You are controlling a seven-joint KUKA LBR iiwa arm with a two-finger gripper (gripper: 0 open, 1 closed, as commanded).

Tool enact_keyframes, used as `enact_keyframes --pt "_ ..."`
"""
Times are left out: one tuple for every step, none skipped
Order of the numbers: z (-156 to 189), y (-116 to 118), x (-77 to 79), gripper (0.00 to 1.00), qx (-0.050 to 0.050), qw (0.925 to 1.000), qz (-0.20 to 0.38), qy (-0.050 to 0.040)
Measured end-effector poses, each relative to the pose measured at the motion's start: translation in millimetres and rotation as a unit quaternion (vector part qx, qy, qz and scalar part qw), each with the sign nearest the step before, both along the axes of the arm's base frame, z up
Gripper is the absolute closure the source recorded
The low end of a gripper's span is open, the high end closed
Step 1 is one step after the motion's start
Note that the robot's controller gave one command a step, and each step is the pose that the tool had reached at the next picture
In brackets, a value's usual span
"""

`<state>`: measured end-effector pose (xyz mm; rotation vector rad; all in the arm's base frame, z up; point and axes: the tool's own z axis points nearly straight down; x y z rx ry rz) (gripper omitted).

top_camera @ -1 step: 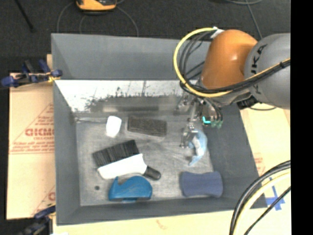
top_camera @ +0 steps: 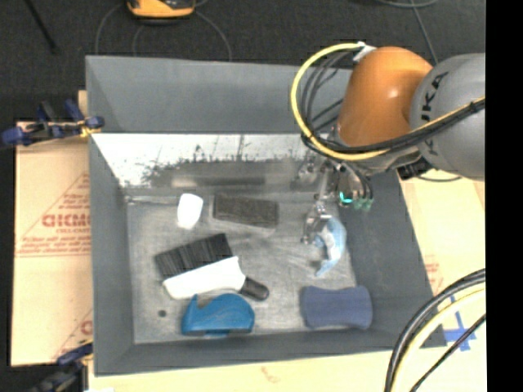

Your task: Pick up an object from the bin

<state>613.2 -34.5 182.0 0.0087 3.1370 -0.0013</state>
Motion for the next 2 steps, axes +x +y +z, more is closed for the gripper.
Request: enact_keyframes --pt "-107.0 -36.9 18.0 1.0 0.0 0.9818 0.19 -0.0014" --pt "-107.0 -36.9 18.0 1.0 0.0 0.9818 0.19 -0.0014"
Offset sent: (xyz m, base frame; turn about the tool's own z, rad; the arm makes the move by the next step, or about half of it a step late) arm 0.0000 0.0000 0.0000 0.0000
